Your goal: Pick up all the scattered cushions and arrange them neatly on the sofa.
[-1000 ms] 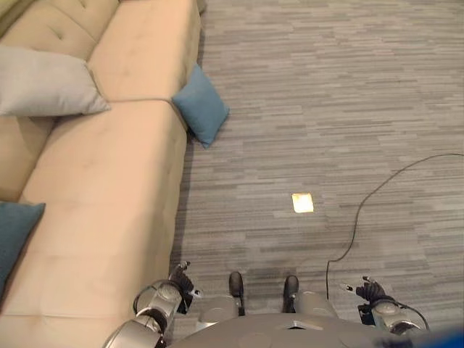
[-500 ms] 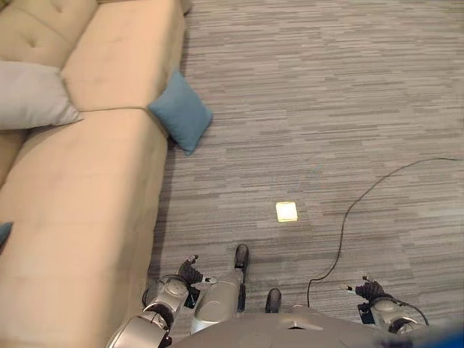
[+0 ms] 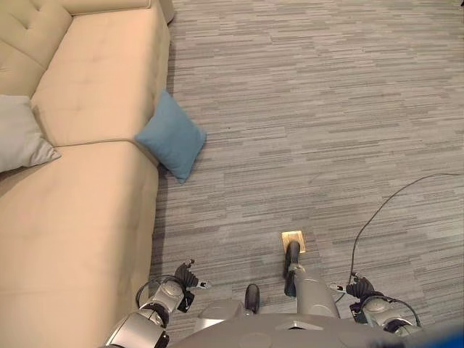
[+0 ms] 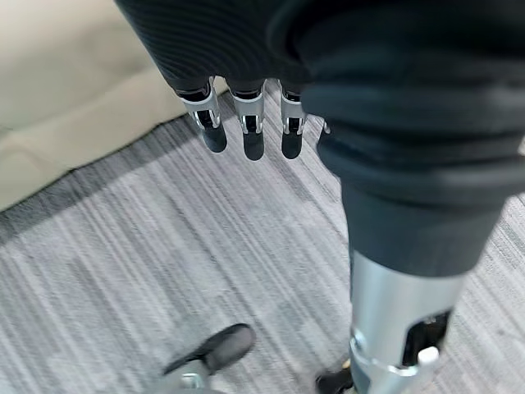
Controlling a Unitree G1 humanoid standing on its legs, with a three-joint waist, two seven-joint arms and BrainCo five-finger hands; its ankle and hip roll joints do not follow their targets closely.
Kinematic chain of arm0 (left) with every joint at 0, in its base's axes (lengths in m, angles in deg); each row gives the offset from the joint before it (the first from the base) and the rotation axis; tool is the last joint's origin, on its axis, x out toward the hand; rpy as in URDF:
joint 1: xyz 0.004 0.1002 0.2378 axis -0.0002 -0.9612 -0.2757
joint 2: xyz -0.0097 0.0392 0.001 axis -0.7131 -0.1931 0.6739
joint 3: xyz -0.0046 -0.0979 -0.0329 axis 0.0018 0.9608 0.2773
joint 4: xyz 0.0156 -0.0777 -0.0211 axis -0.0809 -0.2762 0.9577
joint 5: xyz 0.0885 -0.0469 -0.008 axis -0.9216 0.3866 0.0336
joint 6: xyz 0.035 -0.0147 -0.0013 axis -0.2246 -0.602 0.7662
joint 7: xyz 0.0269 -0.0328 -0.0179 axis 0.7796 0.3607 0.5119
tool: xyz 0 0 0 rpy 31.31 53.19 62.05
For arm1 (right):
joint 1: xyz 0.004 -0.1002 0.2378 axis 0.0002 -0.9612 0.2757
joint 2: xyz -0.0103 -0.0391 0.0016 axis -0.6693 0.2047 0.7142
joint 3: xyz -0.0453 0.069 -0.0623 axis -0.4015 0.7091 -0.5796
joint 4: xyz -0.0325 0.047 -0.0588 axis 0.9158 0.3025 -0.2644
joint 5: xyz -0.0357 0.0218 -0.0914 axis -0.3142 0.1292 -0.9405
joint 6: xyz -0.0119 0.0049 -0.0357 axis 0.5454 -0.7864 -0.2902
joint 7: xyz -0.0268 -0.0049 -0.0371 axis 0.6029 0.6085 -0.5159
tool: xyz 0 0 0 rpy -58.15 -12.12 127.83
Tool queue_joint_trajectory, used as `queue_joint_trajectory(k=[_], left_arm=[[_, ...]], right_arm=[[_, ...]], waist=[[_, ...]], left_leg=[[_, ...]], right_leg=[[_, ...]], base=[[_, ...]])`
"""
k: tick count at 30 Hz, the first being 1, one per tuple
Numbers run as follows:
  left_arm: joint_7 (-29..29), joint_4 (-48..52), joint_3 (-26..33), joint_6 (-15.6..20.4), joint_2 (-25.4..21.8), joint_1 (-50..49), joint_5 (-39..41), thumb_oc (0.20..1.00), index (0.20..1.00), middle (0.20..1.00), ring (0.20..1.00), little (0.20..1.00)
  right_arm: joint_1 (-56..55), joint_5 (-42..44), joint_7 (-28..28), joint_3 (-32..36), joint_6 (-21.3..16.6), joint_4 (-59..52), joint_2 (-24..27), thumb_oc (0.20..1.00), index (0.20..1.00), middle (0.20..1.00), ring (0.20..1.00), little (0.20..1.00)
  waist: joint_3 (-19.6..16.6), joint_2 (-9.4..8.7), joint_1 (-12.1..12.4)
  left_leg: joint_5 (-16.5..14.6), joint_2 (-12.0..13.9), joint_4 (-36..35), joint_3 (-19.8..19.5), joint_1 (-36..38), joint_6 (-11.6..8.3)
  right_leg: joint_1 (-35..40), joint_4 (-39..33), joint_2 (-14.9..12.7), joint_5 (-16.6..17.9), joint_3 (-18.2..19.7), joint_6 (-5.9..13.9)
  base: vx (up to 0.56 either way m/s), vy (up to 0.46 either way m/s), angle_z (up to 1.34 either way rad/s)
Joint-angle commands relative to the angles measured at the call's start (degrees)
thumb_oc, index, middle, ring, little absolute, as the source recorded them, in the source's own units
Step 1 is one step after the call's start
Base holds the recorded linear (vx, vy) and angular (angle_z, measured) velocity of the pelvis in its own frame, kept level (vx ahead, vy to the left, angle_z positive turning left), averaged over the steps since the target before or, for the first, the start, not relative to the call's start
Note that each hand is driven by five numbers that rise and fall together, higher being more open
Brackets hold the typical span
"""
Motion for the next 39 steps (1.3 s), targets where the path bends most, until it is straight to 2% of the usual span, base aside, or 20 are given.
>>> queue_joint_trajectory(k=[1, 2, 3, 4, 6, 8, 9, 12, 13, 19, 22, 23, 25, 28, 30, 31, 32, 35, 37, 39], left_arm=[[0.4, -0.4, 2.3, 1.3, 0.4, -0.3, -1.4, 1.0, 1.0, 1.0, 1.0, 1.0], [0.3, -0.5, 2.2, 1.2, 0.8, -0.6, -1.4, 1.0, 1.0, 1.0, 1.0, 1.0], [0.4, -0.3, 2.2, 1.1, 0.9, -0.5, -1.3, 1.0, 1.0, 1.0, 1.0, 1.0], [0.4, 0.0, 2.2, 1.2, 0.8, -0.3, -0.7, 1.0, 1.0, 1.0, 1.0, 1.0], [0.3, 0.2, 2.3, 1.2, 0.7, -0.3, -0.3, 1.0, 1.0, 1.0, 1.0, 1.0], [0.5, 0.2, 2.1, 1.2, 0.8, -0.2, -0.2, 1.0, 1.0, 1.0, 1.0, 1.0], [0.7, 0.1, 2.0, 1.0, 1.2, -0.4, -0.3, 1.0, 1.0, 1.0, 1.0, 1.0], [0.7, 0.0, 2.5, 0.9, 1.5, -0.9, 0.0, 1.0, 1.0, 1.0, 1.0, 1.0], [0.5, 0.0, 2.7, 1.0, 1.5, -1.3, 0.3, 1.0, 1.0, 1.0, 1.0, 1.0], [0.0, -1.1, 4.5, 0.6, 1.1, -2.8, 1.0, 1.0, 1.0, 1.0, 1.0, 1.0], [-0.2, -0.6, 5.2, 0.4, 0.2, -2.6, 1.5, 1.0, 1.0, 1.0, 1.0, 1.0], [-0.1, -0.2, 5.1, 0.2, -0.3, -2.2, 1.5, 1.0, 1.0, 1.0, 1.0, 1.0], [0.2, -0.2, 5.0, 0.3, -0.7, -2.2, 1.6, 1.0, 1.0, 1.0, 1.0, 1.0], [0.4, -0.3, 5.0, 0.5, -0.8, -2.3, 1.9, 1.0, 1.0, 1.0, 1.0, 1.0], [0.1, -1.0, 4.8, 0.9, -0.4, -2.3, 1.7, 1.0, 1.0, 1.0, 1.0, 1.0], [0.1, -1.0, 4.8, 0.9, -0.4, -2.3, 1.7, 1.0, 1.0, 1.0, 1.0, 1.0], [-0.2, -1.5, 4.5, 1.0, -0.2, -2.3, 1.1, 1.0, 1.0, 1.0, 1.0, 1.0], [-0.2, -2.0, 4.5, 1.0, -0.1, -2.6, 0.6, 1.0, 1.0, 1.0, 1.0, 1.0], [-0.3, -1.4, 3.9, 1.0, 0.6, -2.4, 0.9, 1.0, 1.0, 1.0, 1.0, 1.0], [-0.3, -0.9, 3.5, 1.0, 0.8, -1.9, 1.2, 1.0, 1.0, 1.0, 1.0, 1.0]], right_arm=[[-0.3, -1.4, 0.3, -1.1, -0.4, 0.8, 3.0, 1.0, 1.0, 1.0, 1.0, 1.0], [-0.8, -0.7, 0.5, -1.1, -0.7, 1.1, 3.1, 1.0, 1.0, 1.0, 1.0, 1.0], [-0.8, -0.4, 0.6, -1.1, -0.9, 0.9, 3.0, 1.0, 1.0, 1.0, 1.0, 1.0], [-0.4, 0.2, 0.8, -1.1, -1.2, 0.5, 3.4, 1.0, 1.0, 1.0, 1.0, 1.0], [-0.4, 0.6, 0.7, -0.9, -1.0, 0.7, 3.6, 1.0, 1.0, 1.0, 1.0, 1.0], [-0.2, 0.9, 1.0, -1.0, -0.9, 0.8, 3.7, 1.0, 1.0, 1.0, 1.0, 1.0], [-0.4, 1.1, 1.1, -1.1, -1.0, 0.7, 3.8, 1.0, 1.0, 1.0, 1.0, 1.0], [-1.2, 1.5, 1.4, -0.6, -0.9, 0.8, 3.4, 1.0, 1.0, 1.0, 1.0, 1.0], [-1.2, 1.3, 1.4, -0.7, -0.8, 1.0, 3.2, 1.0, 1.0, 1.0, 1.0, 1.0], [-1.9, -0.2, 0.9, -1.0, -0.6, 1.2, 1.9, 1.0, 1.0, 1.0, 1.0, 1.0], [-1.4, -1.2, 0.0, -0.9, -0.3, 0.8, 1.5, 1.0, 1.0, 1.0, 1.0, 1.0], [-0.6, -1.5, -0.1, -1.2, -0.2, 0.3, 1.5, 1.0, 1.0, 1.0, 1.0, 1.0], [-0.3, -1.4, -0.1, -1.3, -0.4, -0.1, 1.4, 1.0, 1.0, 1.0, 1.0, 1.0], [-0.4, -1.1, -0.1, -1.5, -0.6, -0.3, 1.5, 1.0, 1.0, 1.0, 1.0, 1.0], [-0.7, -0.5, -0.3, -1.7, -0.5, -0.4, 1.6, 1.0, 1.0, 1.0, 1.0, 1.0], [-0.7, -0.5, -0.3, -1.7, -0.5, -0.4, 1.6, 1.0, 1.0, 1.0, 1.0, 1.0], [-1.1, -0.6, -0.4, -1.9, -0.4, -0.1, 1.7, 1.0, 1.0, 1.0, 1.0, 1.0], [-1.5, -0.7, -0.4, -2.2, -0.4, 0.1, 1.7, 1.0, 1.0, 1.0, 1.0, 1.0], [-1.6, 0.0, -0.2, -2.0, -1.0, 0.1, 1.9, 1.0, 1.0, 1.0, 1.0, 1.0], [-1.1, 0.6, 0.0, -1.8, -1.1, 0.1, 2.4, 1.0, 1.0, 1.0, 1.0, 1.0]], waist=[[-1.3, -0.66, 0.1], [-1.7, -0.85, 0.5], [-1.4, -1.02, 0.6], [-0.3, -1.48, 1.2], [0.4, -1.86, 1.5], [0.6, -2.22, 2.0], [0.5, -2.12, 2.2], [0.0, -0.82, 2.7], [0.0, -0.65, 3.6], [-2.7, -1.91, 5.0], [-3.2, -2.01, 5.4], [-2.4, -1.16, 4.5], [-2.0, -0.11, 4.0], [-1.8, 0.39, 3.3], [-1.3, -0.23, 1.7], [-1.2, -0.13, 1.7], [-0.8, -0.59, 0.9], [-1.6, -1.4, 0.7], [-2.0, -1.9, 0.8], [-1.5, -2.19, 0.9]], left_leg=[[-4.2, 4.5, 6.5, 0.3, -3.2, -3.75], [-2.4, 5.9, 12.5, 0.2, -5.5, -6.41], [-0.5, 6.5, 17.1, 0.5, -7.7, -7.39], [2.8, 6.8, 24.3, 1.0, -11.9, -8.17], [4.2, 7.8, 28.4, 3.3, -15.1, -8.22], [2.7, 8.3, 26.9, 6.0, -17.9, -7.49], [1.2, 8.3, 22.5, 7.5, -18.6, -7.04], [8.4, 9.0, 10.8, 12.9, -21.1, -7.52], [10.1, 8.1, 9.9, 12.5, -22.6, -7.83], [8.2, 6.6, 8.6, 10.9, -19.3, -5.68], [5.6, 5.6, 7.4, 11.2, -16.1, -3.31], [4.9, 5.6, 7.1, 10.2, -14.6, -2.09], [4.3, 5.6, 6.5, 9.3, -13.2, -1.48], [3.4, 4.8, 5.5, 6.9, -10.7, -1.29], [2.0, 3.2, 5.5, 3.7, -8.6, -1.9], [1.9, 3.3, 5.6, 3.6, -8.4, -1.91], [1.1, 2.8, 5.8, 1.4, -7.3, -2.38], [-0.2, 2.8, 6.4, -0.1, -6.4, -3.27], [-1.3, 4.1, 10.2, -0.7, -7.7, -5.33], [-0.3, 4.8, 14.3, 0.6, -10.2, -6.27]], right_leg=[[8.2, 1.9, 1.0, 0.2, 1.3, 1.06], [11.6, 0.0, 1.9, -1.1, 0.6, -0.27], [13.0, -0.9, 2.2, -1.4, 0.2, -0.86], [15.2, -1.8, 2.5, -2.1, -0.1, -2.13], [17.1, -2.4, 2.5, -3.1, -0.8, -3.12], [18.7, -3.2, 2.6, -4.0, -1.8, -3.12], [19.8, -3.9, 2.7, -4.9, -2.6, -2.64], [22.8, -5.1, 5.0, -6.9, -3.6, -2.27], [24.4, -5.2, 5.9, -7.9, -2.8, -2.4], [27.0, -2.5, 5.1, -10.4, -1.5, -1.69], [22.4, 10.6, 2.6, -9.8, -1.8, 1.45], [17.6, 19.3, 1.4, -6.9, -1.5, 3.19], [14.1, 24.7, 0.9, -5.5, -1.5, 3.35], [12.1, 20.8, 1.1, -6.9, -1.0, 1.44], [8.8, 8.9, 2.8, -4.6, 5.1, 0.89], [9.2, 8.7, 2.9, -4.5, 5.0, 0.88], [8.1, 5.9, 3.7, -2.5, 8.5, 1.29], [9.8, 3.5, 3.3, -1.5, 8.3, 0.86], [13.6, 0.2, 3.2, -2.0, 5.9, -0.23], [15.5, -1.2, 3.0, -2.4, 4.6, -0.78]], base=[[0.34, -0.34, 1.09], [0.37, -0.411, 1.13], [0.24, -0.419, 0.74], [0.08, -0.246, 0.39], [0.09, -0.182, 0.05], [0.17, -0.129, 0.2], [0.29, -0.104, 0.24], [0.3, -0.036, -0.21], [0.36, 0.005, -0.29], [0.29, 0.058, -0.03], [0.22, 0.147, 0.11], [0.13, 0.135, 0.03], [0.17, 0.078, 0.25], [0.2, -0.036, 0.42], [0.32, -0.167, 0.4], [0.28, -0.202, 0.49], [0.19, -0.181, 0.94], [0.21, -0.222, 1.33], [0.21, -0.317, 1.18], [0.06, -0.151, 0.77]])
